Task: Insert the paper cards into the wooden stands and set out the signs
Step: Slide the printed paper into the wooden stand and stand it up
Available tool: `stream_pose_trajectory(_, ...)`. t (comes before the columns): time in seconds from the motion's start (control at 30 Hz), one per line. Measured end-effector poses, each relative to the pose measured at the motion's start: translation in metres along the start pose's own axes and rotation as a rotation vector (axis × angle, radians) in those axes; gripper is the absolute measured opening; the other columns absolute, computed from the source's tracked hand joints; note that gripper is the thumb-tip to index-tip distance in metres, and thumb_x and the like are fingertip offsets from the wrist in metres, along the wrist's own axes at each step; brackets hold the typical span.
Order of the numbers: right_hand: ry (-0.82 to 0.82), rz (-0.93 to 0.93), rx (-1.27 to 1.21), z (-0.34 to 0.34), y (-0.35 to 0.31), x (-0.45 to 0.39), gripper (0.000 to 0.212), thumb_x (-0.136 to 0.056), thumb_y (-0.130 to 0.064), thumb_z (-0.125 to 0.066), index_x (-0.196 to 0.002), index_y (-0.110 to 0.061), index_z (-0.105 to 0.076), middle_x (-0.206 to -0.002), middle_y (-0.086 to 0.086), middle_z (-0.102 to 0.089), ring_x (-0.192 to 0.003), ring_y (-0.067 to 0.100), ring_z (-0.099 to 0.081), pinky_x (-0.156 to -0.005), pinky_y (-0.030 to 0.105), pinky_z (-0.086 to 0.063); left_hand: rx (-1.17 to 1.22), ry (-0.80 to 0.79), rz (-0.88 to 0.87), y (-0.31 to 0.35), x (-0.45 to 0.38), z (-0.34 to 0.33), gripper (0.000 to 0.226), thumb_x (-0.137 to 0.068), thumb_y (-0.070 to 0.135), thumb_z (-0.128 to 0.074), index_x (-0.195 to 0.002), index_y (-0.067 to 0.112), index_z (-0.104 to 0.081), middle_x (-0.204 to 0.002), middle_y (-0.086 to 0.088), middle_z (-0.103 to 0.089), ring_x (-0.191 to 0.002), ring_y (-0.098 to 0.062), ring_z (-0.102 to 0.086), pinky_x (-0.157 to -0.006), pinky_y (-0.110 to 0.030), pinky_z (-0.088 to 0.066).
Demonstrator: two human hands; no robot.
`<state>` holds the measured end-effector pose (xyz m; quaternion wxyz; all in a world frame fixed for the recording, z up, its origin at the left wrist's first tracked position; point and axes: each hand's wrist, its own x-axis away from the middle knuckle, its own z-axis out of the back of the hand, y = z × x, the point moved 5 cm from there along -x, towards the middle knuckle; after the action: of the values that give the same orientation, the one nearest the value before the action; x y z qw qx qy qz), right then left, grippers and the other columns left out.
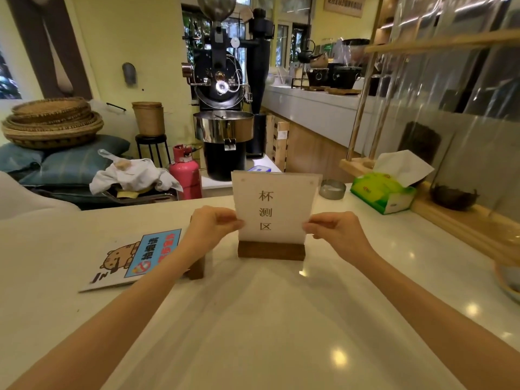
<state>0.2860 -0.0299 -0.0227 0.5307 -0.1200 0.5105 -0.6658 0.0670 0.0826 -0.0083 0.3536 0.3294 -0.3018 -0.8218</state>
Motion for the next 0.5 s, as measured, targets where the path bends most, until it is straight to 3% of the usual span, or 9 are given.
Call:
stream_pose_trajectory(0.07,-0.011,-0.041,-0.032,-0.002,0.002,-0.007,0.022,-0.076,-0.009,-0.07,-0.097,-0.004,-0.069,-0.086,0.008,-0.07,-0.073,0.027,-0.067,-0.06,0.016,-0.054,-0.003,-0.008,0.0,-0.001,-0.008,-0.003,0.021,-0.078,0.012,-0.064,-0.099,0.008,-0.067,-0.102,-0.012,-0.071,-0.083,-0.015,-0.062,-0.081,-0.025,-0.047)
stream_pose_trajectory(0.23,-0.045,-0.104,-0.055,-0.007,0.006,-0.016,0.024,-0.078,-0.008,-0.067,-0.102,-0.002,-0.067,-0.087,0.007,-0.068,-0.066,0.01,-0.066,-0.056,0.013,-0.054,0.032,-0.031,0.021,-0.007,-0.018,-0.007,0.019,-0.08,0.012,-0.063,-0.099,0.009,-0.067,-0.099,-0.012,-0.071,-0.079,-0.019,-0.065,-0.082,-0.035,-0.053)
stream_pose_trajectory(0.5,-0.064,-0.11,0.014,-0.007,0.005,-0.018,0.025,-0.08,-0.012,-0.066,-0.103,-0.004,-0.066,-0.088,0.007,-0.068,-0.068,0.011,-0.066,-0.057,0.015,-0.054,0.045,-0.03,0.03,-0.008,-0.02,-0.009,0.019,-0.081,0.012,-0.062,-0.098,0.008,-0.067,-0.097,-0.012,-0.07,-0.077,-0.02,-0.065,-0.078,-0.034,-0.053)
